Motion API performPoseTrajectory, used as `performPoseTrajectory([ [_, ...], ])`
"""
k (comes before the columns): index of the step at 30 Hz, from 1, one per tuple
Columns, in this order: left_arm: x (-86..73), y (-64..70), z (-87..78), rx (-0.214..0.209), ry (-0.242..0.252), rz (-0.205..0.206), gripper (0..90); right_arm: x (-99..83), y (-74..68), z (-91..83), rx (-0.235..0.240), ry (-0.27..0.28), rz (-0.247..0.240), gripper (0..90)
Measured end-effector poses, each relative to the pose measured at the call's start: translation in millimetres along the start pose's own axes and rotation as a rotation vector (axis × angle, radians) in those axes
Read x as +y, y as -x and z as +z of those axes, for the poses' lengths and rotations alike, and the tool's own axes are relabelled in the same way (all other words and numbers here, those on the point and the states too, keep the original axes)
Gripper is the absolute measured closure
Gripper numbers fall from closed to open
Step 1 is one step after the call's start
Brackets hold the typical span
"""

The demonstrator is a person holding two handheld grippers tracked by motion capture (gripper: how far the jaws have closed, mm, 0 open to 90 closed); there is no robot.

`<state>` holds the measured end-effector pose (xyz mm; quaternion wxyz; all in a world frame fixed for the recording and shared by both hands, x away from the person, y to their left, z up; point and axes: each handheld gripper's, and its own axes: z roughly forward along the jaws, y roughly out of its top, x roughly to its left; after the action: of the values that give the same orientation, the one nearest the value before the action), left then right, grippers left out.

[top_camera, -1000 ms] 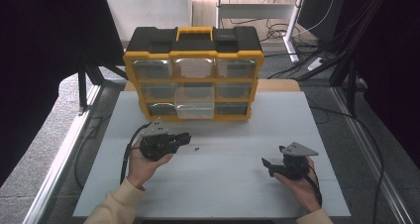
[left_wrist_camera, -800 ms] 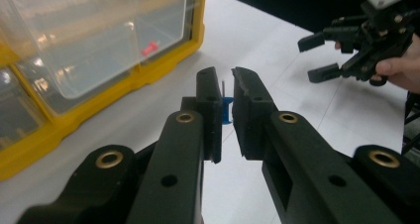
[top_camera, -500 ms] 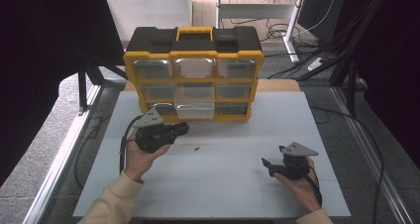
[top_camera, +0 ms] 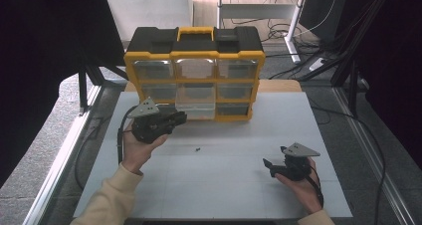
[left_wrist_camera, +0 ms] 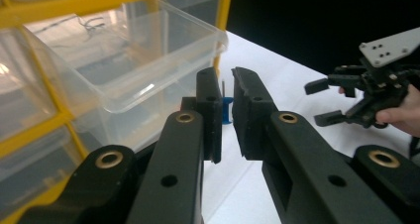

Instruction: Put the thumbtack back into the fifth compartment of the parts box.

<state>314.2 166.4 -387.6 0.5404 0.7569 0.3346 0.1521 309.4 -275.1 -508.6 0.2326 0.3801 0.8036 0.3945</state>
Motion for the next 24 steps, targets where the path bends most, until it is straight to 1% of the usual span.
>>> performPoseTrajectory([
  [6, 7.8, -3.0, 0.4, 0.007, 0.006, 0.003, 81.4, -0.1, -0.1, 0.3, 0.002, 0.002, 0.001, 19.1],
  [12, 15.1, -7.5, 6.1, 0.021, 0.002, 0.005, 81.4, -0.2, 0.1, 0.5, 0.005, 0.001, 0.000, 19.1],
  [14, 17.3, -7.9, 9.1, 0.041, -0.006, 0.018, 81.4, -0.2, 0.1, 0.4, 0.002, 0.000, 0.002, 19.1],
  [17, 21.1, -8.5, 13.5, 0.049, -0.012, 0.027, 81.4, -0.2, 0.4, 0.3, 0.003, 0.001, 0.004, 19.1],
  [19, 24.0, -10.5, 16.3, 0.048, -0.014, 0.024, 81.4, -0.2, 0.2, 0.2, 0.003, 0.001, 0.005, 19.1],
  [24, 32.4, -18.2, 22.0, 0.046, -0.007, -0.001, 81.4, -0.3, 0.6, 0.2, 0.004, 0.003, 0.007, 19.0],
])
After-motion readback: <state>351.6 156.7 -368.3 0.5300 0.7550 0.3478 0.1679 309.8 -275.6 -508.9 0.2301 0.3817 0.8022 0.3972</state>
